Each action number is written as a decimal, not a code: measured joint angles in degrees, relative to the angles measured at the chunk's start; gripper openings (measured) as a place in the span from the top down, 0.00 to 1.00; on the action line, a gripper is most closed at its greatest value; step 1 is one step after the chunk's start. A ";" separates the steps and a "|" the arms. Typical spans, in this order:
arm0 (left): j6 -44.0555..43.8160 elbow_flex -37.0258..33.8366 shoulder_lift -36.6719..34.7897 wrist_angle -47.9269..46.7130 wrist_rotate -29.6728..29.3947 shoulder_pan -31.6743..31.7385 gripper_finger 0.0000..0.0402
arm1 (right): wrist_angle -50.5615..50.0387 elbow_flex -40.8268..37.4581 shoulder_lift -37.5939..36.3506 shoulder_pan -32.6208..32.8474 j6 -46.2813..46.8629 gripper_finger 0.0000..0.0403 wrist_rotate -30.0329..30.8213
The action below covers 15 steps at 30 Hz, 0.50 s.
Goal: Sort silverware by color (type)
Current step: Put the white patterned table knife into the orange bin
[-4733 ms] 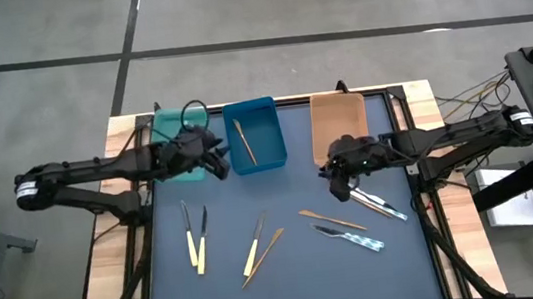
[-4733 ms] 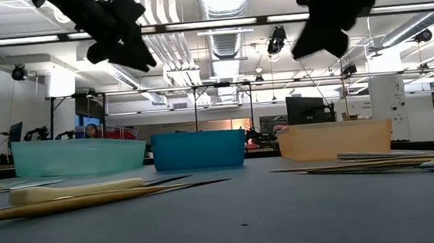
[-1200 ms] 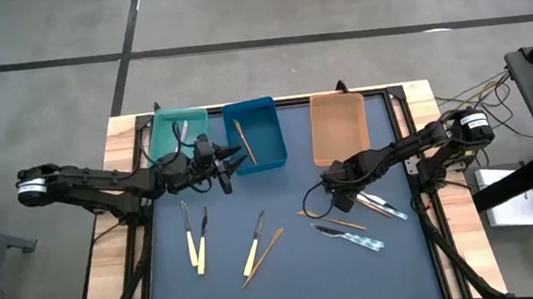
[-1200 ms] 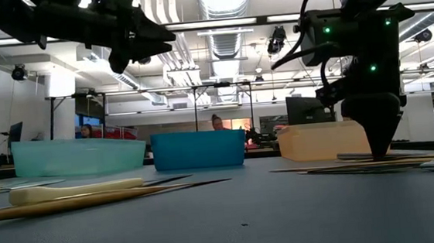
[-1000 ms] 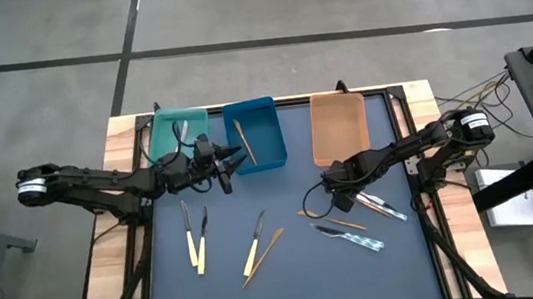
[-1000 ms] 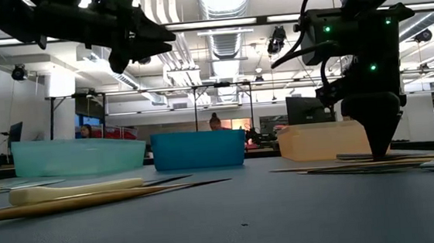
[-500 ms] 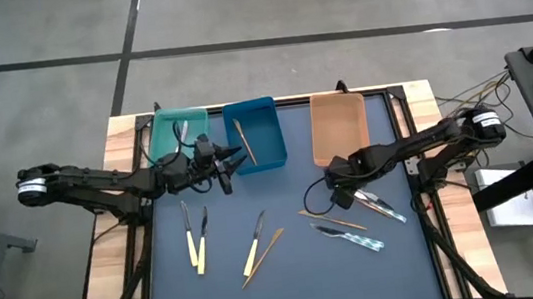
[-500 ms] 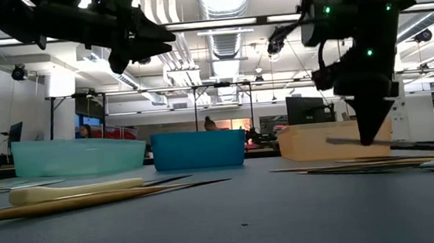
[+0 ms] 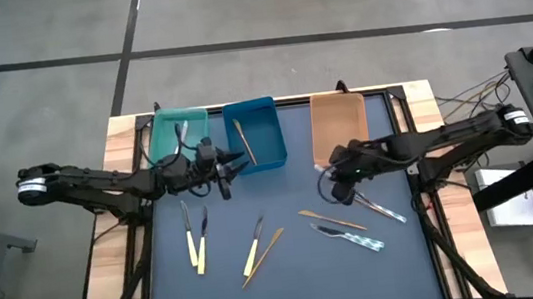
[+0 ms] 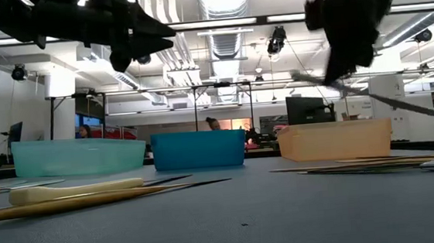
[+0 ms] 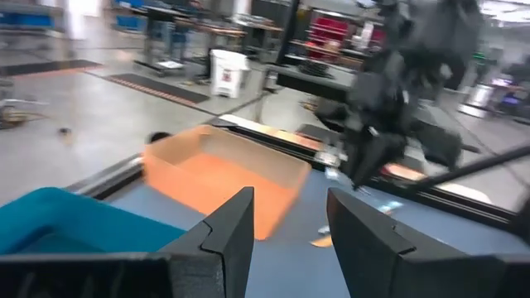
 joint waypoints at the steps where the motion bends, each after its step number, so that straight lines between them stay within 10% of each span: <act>1: 0.03 0.00 0.00 0.19 1.92 -0.03 0.66 | 2.42 0.00 -0.71 0.38 -1.33 0.93 -0.08; 15: 4.66 -0.02 0.00 5.96 14.44 -4.10 0.66 | 41.78 0.00 3.39 2.21 -22.16 0.93 -17.52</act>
